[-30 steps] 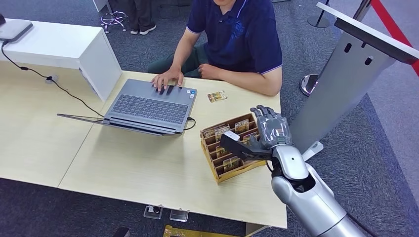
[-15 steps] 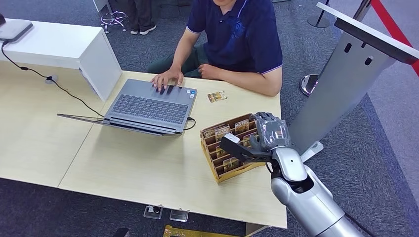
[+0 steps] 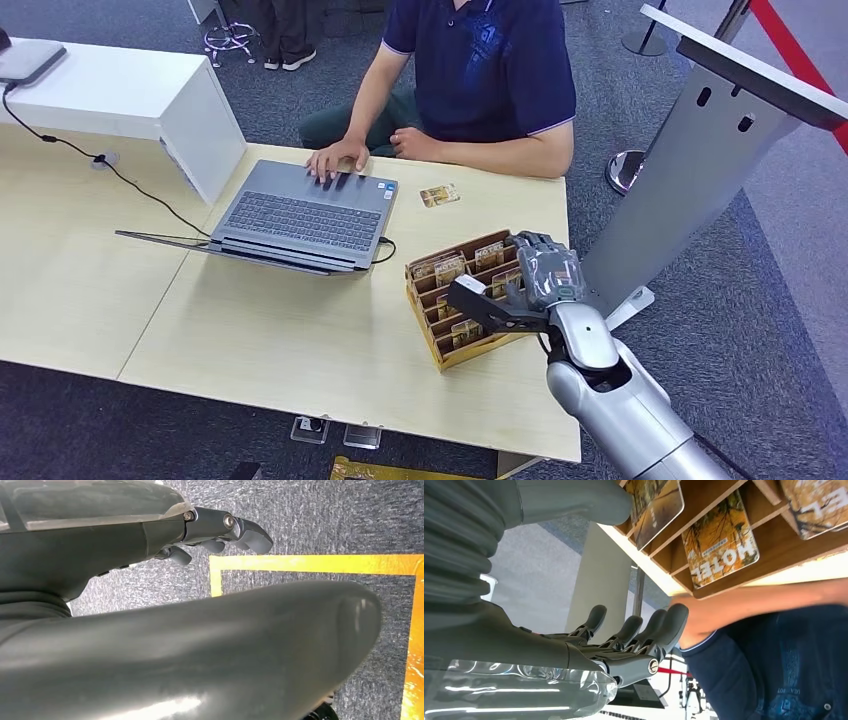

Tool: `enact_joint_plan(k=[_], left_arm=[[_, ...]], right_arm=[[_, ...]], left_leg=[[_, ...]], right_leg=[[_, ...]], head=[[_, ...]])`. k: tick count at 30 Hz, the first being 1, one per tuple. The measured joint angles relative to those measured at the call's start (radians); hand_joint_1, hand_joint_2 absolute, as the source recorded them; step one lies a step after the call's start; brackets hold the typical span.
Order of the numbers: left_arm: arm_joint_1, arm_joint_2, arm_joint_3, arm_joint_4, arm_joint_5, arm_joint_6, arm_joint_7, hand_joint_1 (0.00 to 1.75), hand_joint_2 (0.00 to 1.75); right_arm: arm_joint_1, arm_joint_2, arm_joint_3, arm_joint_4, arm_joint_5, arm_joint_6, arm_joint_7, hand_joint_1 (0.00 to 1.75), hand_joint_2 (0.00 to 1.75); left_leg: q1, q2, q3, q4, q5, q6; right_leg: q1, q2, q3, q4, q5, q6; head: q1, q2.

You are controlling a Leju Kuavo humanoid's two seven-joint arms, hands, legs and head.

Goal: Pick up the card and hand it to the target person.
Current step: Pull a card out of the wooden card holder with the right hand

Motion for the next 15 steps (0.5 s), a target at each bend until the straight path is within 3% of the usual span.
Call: enact_joint_plan(k=[10,15], left_arm=[[0.000,0.000,0.000,0.000,0.002,0.000,0.001,0.00,0.00],[0.000,0.000,0.000,0.000,0.002,0.000,0.001,0.00,0.00]], right_arm=[[0.006,0.001,0.009,0.019,-0.004,-0.004,0.002,0.72,1.75],[0.011,0.001,0.013,0.026,-0.008,-0.004,0.005,0.65,1.75]], left_leg=[[0.000,0.000,0.000,0.000,0.000,0.000],[0.000,0.000,0.000,0.000,0.000,0.000]], right_leg=[[0.000,0.000,0.000,0.000,0.000,0.000],[0.000,0.000,0.000,0.000,0.000,0.000]], head=[[0.000,0.000],[0.000,0.000]])
